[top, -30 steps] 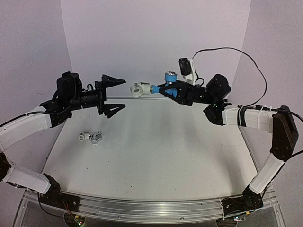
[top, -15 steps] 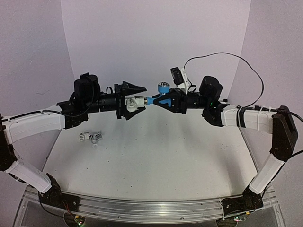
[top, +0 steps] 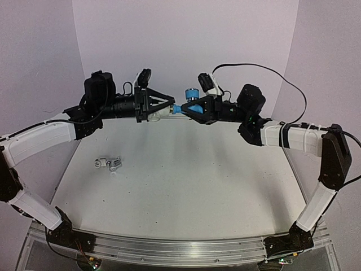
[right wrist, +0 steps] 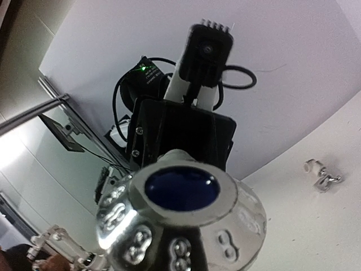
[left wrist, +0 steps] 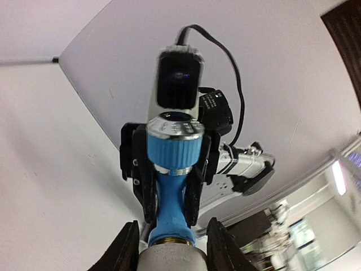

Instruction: Install the water faucets

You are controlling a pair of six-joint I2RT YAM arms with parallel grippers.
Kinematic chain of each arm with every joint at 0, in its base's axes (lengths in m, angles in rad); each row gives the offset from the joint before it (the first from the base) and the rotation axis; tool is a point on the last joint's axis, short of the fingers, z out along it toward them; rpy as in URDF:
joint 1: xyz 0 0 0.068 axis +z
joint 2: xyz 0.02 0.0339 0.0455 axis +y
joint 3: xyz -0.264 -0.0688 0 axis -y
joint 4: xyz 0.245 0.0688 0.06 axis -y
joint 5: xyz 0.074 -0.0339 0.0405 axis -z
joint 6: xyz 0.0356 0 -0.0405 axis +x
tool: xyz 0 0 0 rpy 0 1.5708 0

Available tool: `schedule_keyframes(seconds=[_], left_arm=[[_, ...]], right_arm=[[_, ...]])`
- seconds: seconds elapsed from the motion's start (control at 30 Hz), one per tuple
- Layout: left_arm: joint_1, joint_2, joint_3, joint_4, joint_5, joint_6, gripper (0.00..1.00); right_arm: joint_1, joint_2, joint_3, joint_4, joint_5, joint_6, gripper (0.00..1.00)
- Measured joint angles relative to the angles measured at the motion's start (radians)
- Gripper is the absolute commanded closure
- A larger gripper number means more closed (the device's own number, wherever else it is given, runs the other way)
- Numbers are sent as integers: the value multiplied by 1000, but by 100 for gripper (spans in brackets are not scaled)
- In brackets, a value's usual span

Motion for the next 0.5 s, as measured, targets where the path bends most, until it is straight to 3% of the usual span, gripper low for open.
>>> schedule_keyframes(seconds=[0.03, 0.07, 0.17, 0.2, 0.23, 0.3, 0.33, 0.4, 0.5], left_arm=[[10, 18, 63, -68, 45, 185, 100], [11, 24, 85, -100, 51, 268, 100], [5, 79, 279, -388, 57, 795, 100], [5, 89, 307, -421, 55, 853, 100], [-3, 138, 425, -561, 31, 1043, 100], [-15, 198, 555, -686, -2, 1233, 98], [-22, 227, 618, -744, -19, 1332, 91], [-27, 252, 674, -818, -27, 1472, 56], [-28, 256, 687, -860, -51, 1555, 18]], right_arm=[[-2, 11, 8, 36, -6, 124, 100], [-3, 13, 8, 54, -6, 173, 100], [-4, 26, -8, 128, -3, 472, 100], [-4, 27, -11, 138, 1, 504, 100], [-8, 27, -18, 162, 23, 609, 100], [-20, 27, -21, 188, 39, 714, 100], [-28, 27, -21, 197, 42, 760, 100], [-32, 23, -21, 179, 43, 789, 100], [-29, 10, -14, 101, 43, 748, 100]])
